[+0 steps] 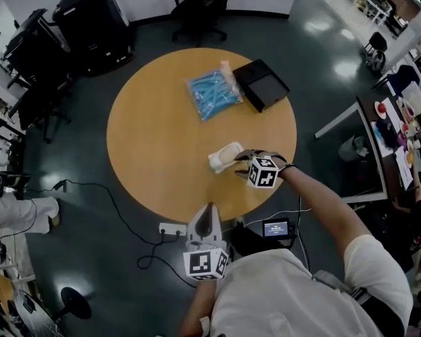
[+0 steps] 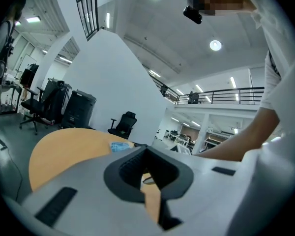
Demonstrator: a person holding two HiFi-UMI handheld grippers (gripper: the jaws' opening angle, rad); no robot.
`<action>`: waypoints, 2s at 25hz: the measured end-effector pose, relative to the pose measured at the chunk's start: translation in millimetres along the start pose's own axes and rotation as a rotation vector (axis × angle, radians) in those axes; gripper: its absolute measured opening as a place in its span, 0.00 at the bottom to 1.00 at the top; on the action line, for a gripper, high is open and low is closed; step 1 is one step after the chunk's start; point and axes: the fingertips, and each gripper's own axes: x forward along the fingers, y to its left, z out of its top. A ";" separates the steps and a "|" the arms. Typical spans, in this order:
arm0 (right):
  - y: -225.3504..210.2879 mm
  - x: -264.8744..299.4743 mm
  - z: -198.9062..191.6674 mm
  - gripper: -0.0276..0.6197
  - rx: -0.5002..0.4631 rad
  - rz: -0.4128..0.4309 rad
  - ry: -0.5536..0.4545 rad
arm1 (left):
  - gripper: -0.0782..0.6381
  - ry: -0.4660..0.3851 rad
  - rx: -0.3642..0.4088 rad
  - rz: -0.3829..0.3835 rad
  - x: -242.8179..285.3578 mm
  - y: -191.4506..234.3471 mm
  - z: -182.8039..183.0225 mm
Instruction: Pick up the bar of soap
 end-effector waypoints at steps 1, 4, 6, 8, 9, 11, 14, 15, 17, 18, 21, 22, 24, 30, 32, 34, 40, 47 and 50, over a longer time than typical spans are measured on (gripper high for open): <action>-6.6 8.3 -2.2 0.31 -0.018 0.013 0.017 | 0.12 0.011 -0.008 0.006 1.4 2.6 -3.4; -19.6 27.5 -9.2 0.35 -0.076 0.059 0.064 | 0.12 0.037 -0.024 0.025 5.3 8.0 -11.3; -24.9 37.7 -14.6 0.37 -0.127 0.099 0.101 | 0.12 0.046 -0.032 0.034 9.4 11.5 -14.3; -27.9 49.3 -21.6 0.40 -0.206 0.130 0.155 | 0.12 0.054 -0.039 0.048 12.0 16.2 -16.9; -28.8 55.4 -25.1 0.42 -0.252 0.142 0.188 | 0.12 0.057 -0.044 0.058 12.7 19.2 -17.7; -30.6 67.0 -30.5 0.43 -0.345 0.172 0.255 | 0.12 0.060 -0.057 0.078 13.9 25.3 -18.8; -32.3 83.3 -34.2 0.44 -0.462 0.226 0.348 | 0.12 0.064 -0.075 0.102 14.6 33.0 -21.1; -32.7 88.5 -35.0 0.44 -0.490 0.246 0.378 | 0.12 0.064 -0.081 0.108 14.6 35.4 -21.5; -34.0 97.2 -37.5 0.45 -0.523 0.292 0.440 | 0.12 0.062 -0.091 0.119 14.4 40.4 -21.5; -33.9 99.9 -39.0 0.46 -0.525 0.320 0.470 | 0.12 0.062 -0.096 0.125 14.0 42.8 -21.3; -29.6 103.5 -43.7 0.47 -0.507 0.403 0.546 | 0.12 0.060 -0.104 0.134 11.5 48.8 -20.7; -27.9 104.0 -45.4 0.47 -0.501 0.425 0.568 | 0.12 0.060 -0.107 0.138 10.2 50.6 -20.7; -26.4 105.5 -47.2 0.47 -0.505 0.453 0.606 | 0.12 0.058 -0.111 0.144 8.3 55.1 -20.3; -28.7 107.3 -46.7 0.46 -0.521 0.463 0.628 | 0.12 0.051 -0.132 0.152 4.1 64.1 -20.8; -30.9 105.8 -46.3 0.45 -0.518 0.430 0.604 | 0.12 0.051 -0.134 0.152 1.9 63.7 -22.0; -35.3 103.0 -44.6 0.45 -0.508 0.384 0.582 | 0.12 0.051 -0.136 0.147 -0.1 64.2 -22.6; -41.7 79.0 -25.6 0.45 -0.409 0.247 0.443 | 0.12 0.056 -0.141 0.129 -4.9 62.7 -24.6; -27.8 2.0 32.1 0.44 -0.057 -0.004 0.001 | 0.12 0.051 -0.113 0.097 -4.3 50.5 -15.2; -22.2 -60.6 57.6 0.44 0.202 -0.163 -0.293 | 0.12 0.050 -0.089 0.072 -0.1 42.6 -11.0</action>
